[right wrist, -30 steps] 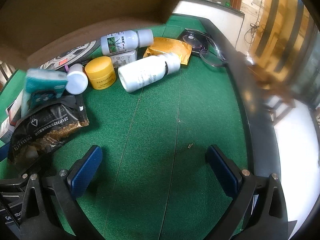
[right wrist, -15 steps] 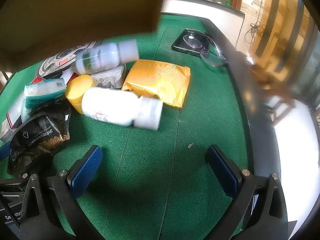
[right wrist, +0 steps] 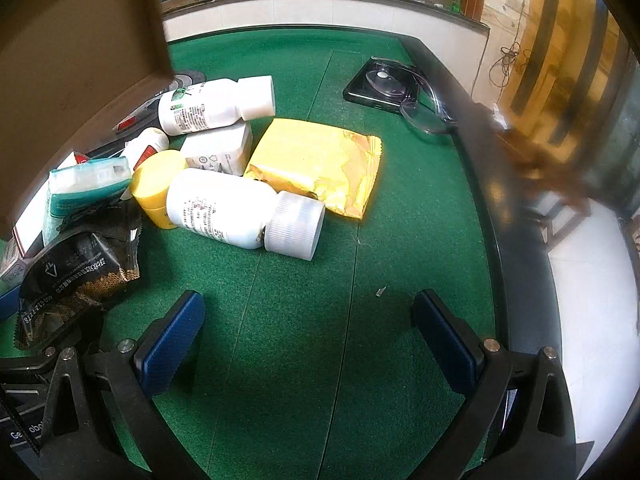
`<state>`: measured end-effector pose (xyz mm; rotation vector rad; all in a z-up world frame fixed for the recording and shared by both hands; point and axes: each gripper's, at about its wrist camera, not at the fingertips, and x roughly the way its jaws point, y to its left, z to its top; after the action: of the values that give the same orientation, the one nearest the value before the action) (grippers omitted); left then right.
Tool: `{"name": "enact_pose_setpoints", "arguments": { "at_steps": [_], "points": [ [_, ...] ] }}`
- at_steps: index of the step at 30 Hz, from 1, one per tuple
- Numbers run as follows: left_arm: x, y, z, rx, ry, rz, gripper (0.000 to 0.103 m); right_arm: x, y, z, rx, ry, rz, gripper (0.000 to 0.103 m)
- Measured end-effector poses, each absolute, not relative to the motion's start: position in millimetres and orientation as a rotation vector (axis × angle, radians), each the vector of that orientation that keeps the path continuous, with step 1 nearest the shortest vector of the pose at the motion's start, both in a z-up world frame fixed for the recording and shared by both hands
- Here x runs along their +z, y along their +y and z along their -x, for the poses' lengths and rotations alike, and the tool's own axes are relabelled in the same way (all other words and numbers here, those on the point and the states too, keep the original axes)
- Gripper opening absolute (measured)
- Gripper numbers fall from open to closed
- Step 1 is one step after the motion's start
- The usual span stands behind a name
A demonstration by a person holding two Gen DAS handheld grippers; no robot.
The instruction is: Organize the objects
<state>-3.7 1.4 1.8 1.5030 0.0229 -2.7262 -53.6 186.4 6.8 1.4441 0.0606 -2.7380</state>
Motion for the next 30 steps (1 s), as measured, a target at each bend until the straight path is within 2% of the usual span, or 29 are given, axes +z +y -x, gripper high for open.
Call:
{"name": "enact_pose_setpoints", "arguments": {
  "at_steps": [30],
  "points": [
    [1.7, 1.3, 3.6, -2.726, 0.024, -1.503, 0.102, 5.5, 187.0, 57.5, -2.681, 0.102, -1.43, 0.103]
  ]
}}
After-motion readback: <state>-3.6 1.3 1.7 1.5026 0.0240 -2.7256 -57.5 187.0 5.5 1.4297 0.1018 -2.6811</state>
